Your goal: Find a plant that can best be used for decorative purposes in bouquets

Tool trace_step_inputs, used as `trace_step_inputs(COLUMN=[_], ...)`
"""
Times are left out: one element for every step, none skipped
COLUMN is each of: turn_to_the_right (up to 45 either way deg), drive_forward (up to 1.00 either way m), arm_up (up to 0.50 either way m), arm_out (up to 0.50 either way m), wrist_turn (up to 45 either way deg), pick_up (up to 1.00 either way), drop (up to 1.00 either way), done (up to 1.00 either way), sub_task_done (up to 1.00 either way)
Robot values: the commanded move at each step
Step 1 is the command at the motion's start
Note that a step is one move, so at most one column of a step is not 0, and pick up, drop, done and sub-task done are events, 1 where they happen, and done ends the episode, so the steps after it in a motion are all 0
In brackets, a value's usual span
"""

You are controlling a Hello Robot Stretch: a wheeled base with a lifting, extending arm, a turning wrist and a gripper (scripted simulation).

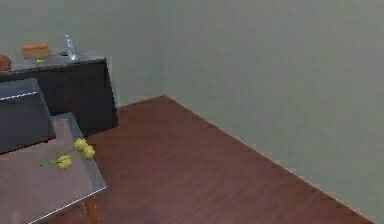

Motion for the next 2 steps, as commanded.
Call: trace_step_inputs(turn_to_the_right=[-39.0,0.0], drive_forward=[0.0,0.0], arm_up=[0.0,0.0], arm_out=[0.0,0.0], wrist_turn=[0.0,0.0], pick_up=[0.0,0.0], drop=[0.0,0.0], done=[0.0,1.0], sub_task_done=[0.0,0.0])
